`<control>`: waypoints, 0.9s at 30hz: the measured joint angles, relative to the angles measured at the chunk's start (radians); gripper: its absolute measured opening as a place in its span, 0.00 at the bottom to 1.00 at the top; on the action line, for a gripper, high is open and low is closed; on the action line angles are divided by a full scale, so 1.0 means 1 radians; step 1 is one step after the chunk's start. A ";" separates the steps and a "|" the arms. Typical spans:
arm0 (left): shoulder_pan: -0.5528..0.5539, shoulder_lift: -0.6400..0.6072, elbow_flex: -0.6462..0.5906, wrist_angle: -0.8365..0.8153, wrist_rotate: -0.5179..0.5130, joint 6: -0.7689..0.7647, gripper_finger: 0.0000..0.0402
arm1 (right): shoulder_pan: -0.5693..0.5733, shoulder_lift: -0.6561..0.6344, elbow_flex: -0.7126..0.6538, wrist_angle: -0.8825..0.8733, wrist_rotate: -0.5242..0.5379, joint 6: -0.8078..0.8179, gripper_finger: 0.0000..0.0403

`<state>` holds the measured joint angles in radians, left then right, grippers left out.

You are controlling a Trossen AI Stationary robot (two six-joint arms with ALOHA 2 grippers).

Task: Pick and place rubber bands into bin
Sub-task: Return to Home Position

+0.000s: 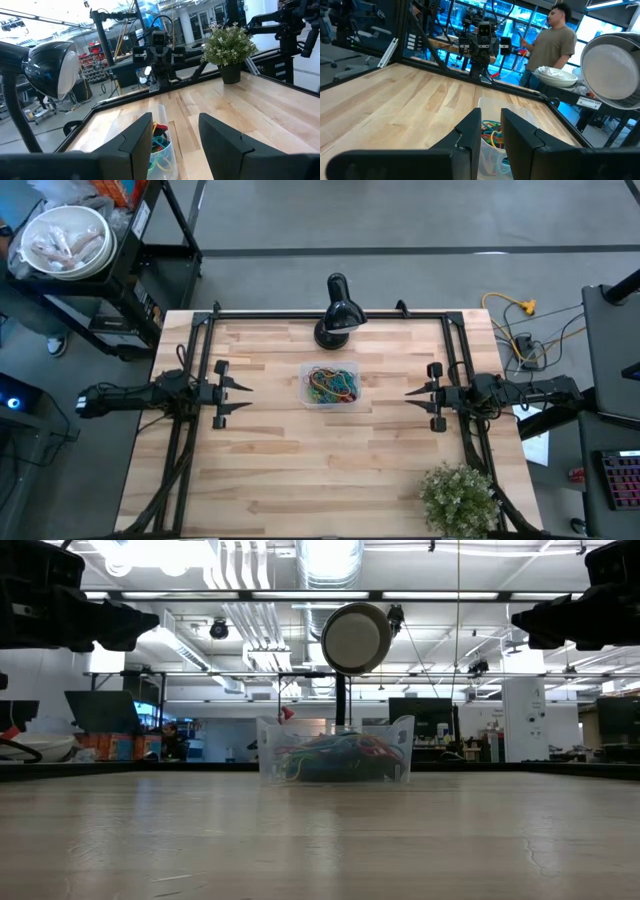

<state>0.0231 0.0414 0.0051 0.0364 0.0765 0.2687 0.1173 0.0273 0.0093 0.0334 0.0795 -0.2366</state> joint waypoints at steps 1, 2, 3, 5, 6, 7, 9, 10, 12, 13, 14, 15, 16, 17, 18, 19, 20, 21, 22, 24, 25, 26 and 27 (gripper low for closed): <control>0.000 0.000 0.000 0.000 0.000 0.000 0.36 | 0.000 0.000 0.000 0.000 0.000 -0.002 0.17; 0.000 0.000 0.000 0.000 0.000 0.000 0.36 | 0.000 0.000 0.000 0.000 0.000 -0.002 0.17; 0.000 0.000 0.000 0.000 0.000 0.000 0.36 | 0.000 0.000 0.000 0.000 0.000 0.000 0.17; 0.000 0.001 0.000 0.000 0.000 0.000 0.36 | 0.000 0.000 0.000 0.000 0.000 -0.001 0.17; 0.000 0.002 0.000 0.001 0.000 0.000 0.36 | 0.000 0.000 0.000 0.000 0.000 -0.002 0.17; 0.000 0.004 0.000 0.001 0.000 0.000 0.36 | 0.000 0.000 0.000 0.000 0.000 -0.001 0.17; 0.000 0.007 0.000 0.001 -0.001 0.000 0.36 | 0.000 0.000 0.000 0.000 0.000 0.000 0.17; 0.000 0.009 0.000 0.001 -0.001 0.000 0.36 | 0.000 0.000 0.000 0.000 0.000 -0.002 0.17; 0.000 0.011 0.000 0.000 -0.001 0.000 0.36 | 0.000 0.000 0.000 0.000 0.000 0.001 0.17; 0.000 0.011 0.000 0.001 -0.001 0.000 0.36 | 0.000 0.000 0.000 0.000 0.000 0.001 0.17; 0.000 0.011 0.000 0.001 -0.001 0.000 0.36 | 0.000 0.000 0.000 0.000 0.000 -0.002 0.17; 0.000 0.011 0.000 0.000 -0.001 0.000 0.36 | 0.000 0.000 0.000 0.000 0.000 -0.002 0.17; 0.000 0.009 0.000 0.000 -0.001 0.000 0.36 | 0.000 0.000 0.000 0.000 0.000 0.000 0.17; 0.000 0.009 0.000 0.001 -0.001 0.000 0.36 | 0.000 0.000 0.000 0.000 0.000 0.001 0.17; 0.000 0.009 0.000 0.001 -0.001 0.000 0.36 | 0.000 0.000 0.000 0.000 0.000 -0.001 0.17; 0.000 0.009 0.000 0.000 -0.001 0.000 0.36 | 0.000 0.000 0.000 0.000 0.000 -0.002 0.17; 0.000 0.010 0.000 0.001 -0.001 0.000 0.36 | 0.000 0.000 0.000 0.000 0.000 -0.001 0.17; 0.000 0.010 0.000 0.001 -0.001 0.000 0.36 | 0.000 0.000 0.000 0.000 0.000 0.001 0.17; 0.000 0.011 0.000 0.001 -0.001 0.000 0.36 | 0.000 0.000 0.000 0.000 0.000 0.000 0.17; 0.000 0.010 0.000 0.000 -0.001 0.000 0.36 | 0.000 0.000 0.000 0.000 0.000 -0.001 0.17; 0.000 0.009 0.000 0.001 -0.001 0.000 0.36 | 0.000 0.000 0.000 0.000 0.000 0.001 0.17; 0.000 0.009 0.000 0.001 -0.001 0.000 0.36 | 0.000 0.000 0.000 0.000 0.000 0.000 0.17; 0.000 0.009 0.000 0.000 -0.001 0.000 0.36 | 0.000 0.000 0.000 0.000 0.000 -0.002 0.17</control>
<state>0.0231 0.0505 0.0051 0.0367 0.0757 0.2691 0.1169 0.0273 0.0093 0.0334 0.0795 -0.2385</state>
